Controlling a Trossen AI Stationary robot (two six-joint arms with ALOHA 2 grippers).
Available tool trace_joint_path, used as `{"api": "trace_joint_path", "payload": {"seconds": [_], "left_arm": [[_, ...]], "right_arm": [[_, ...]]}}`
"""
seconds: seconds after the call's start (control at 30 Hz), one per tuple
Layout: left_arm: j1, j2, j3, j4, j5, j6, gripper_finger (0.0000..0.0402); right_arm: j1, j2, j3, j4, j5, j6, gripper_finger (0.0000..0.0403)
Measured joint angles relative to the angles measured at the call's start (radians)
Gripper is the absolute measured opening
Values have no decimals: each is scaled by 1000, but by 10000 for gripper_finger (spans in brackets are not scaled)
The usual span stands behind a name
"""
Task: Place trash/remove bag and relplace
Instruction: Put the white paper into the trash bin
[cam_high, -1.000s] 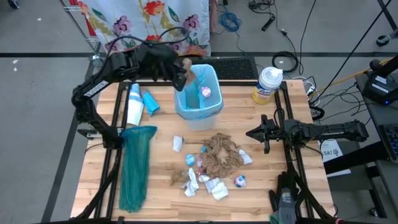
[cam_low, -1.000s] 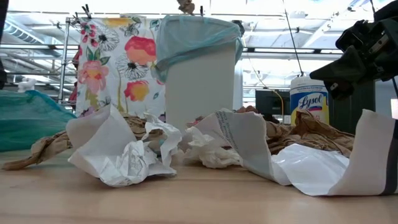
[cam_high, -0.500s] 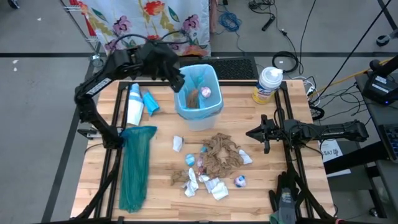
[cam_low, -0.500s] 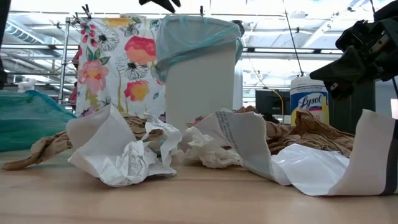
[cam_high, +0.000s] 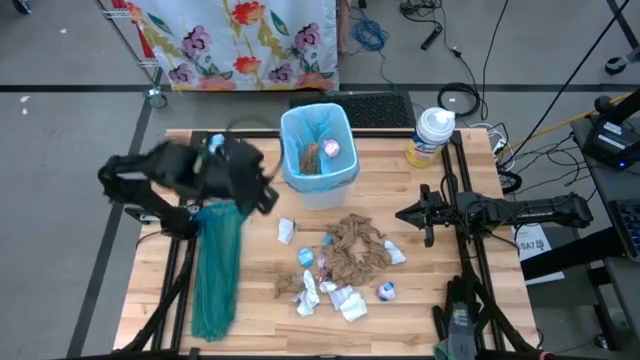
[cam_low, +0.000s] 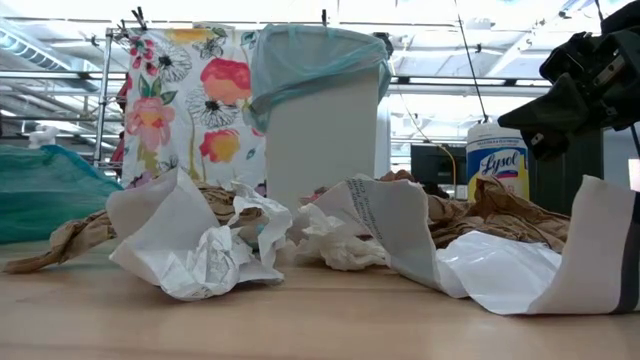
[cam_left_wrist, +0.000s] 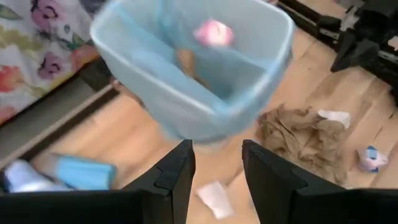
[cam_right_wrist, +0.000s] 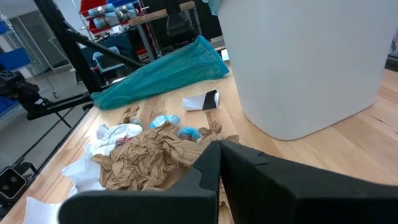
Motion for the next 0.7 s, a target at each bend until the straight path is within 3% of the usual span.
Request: {"api": "trace_joint_path", "payload": {"seconds": [0.17,0.3,0.47,0.7], "left_arm": [[-139,4,-218,26,-28,-323,141],[-201,3,-413,123,21,-515,141],[-210,3,-647,398,99,-549,141],[-143,3,-892,599,196,-512,141]], "right_arm": [[0,0,0,0,0,0,0],[0,0,0,0,0,0,0],[0,0,0,0,0,0,0],[0,0,0,0,0,0,0]]}}
